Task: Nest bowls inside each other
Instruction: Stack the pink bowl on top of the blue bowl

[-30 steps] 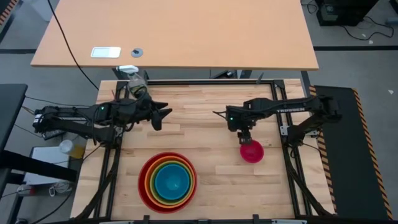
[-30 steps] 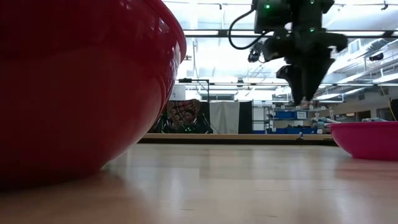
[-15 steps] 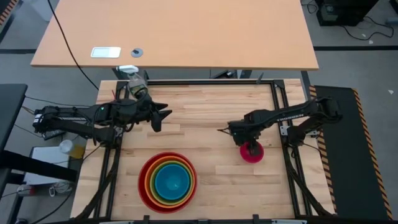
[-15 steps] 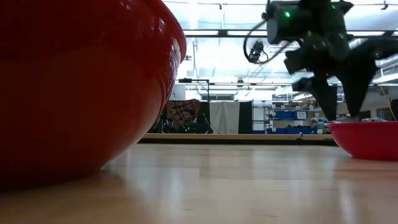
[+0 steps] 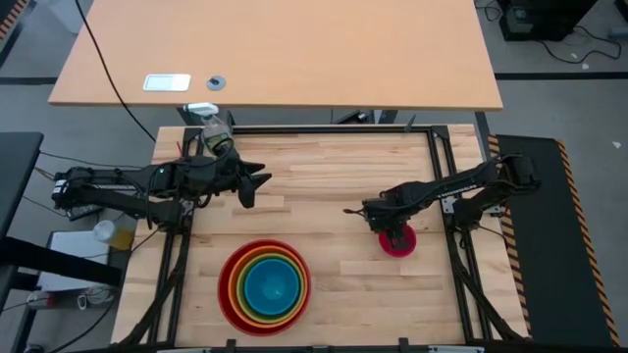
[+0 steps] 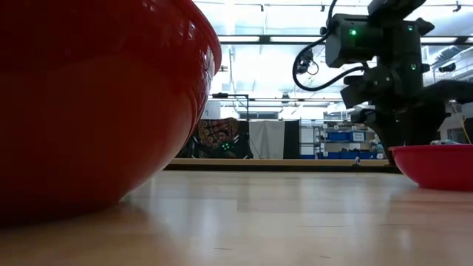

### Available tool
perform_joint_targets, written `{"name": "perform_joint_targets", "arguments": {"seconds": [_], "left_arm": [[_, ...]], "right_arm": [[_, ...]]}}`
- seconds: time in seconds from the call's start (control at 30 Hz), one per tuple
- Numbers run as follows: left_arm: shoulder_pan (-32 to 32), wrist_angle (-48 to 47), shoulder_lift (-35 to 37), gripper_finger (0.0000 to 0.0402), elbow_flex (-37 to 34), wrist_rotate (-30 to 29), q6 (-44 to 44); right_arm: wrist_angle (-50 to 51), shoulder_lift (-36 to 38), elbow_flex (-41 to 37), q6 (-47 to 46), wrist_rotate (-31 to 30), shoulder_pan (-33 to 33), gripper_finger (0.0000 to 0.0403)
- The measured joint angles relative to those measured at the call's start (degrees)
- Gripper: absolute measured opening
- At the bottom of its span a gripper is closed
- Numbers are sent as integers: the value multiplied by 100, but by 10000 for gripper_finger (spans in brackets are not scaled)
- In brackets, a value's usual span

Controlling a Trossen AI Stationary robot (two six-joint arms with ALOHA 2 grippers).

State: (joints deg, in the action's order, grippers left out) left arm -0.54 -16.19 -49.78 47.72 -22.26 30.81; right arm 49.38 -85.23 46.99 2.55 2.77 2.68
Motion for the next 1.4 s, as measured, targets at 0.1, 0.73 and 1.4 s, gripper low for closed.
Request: {"name": "perform_joint_targets", "arguments": {"seconds": [0.1, 0.73, 1.4], "left_arm": [[0, 2, 0, 208, 0, 0, 11], [0, 749, 0, 208, 0, -59, -436], [1312, 1018, 768, 208, -2, -1262, -1703]], "right_arm": [[-64, 0, -44, -41, -214, 0, 152], [-232, -4, 1431, -924, 58, -45, 25], [-5, -2486, 6331, -916, 558, 151, 26]]}}
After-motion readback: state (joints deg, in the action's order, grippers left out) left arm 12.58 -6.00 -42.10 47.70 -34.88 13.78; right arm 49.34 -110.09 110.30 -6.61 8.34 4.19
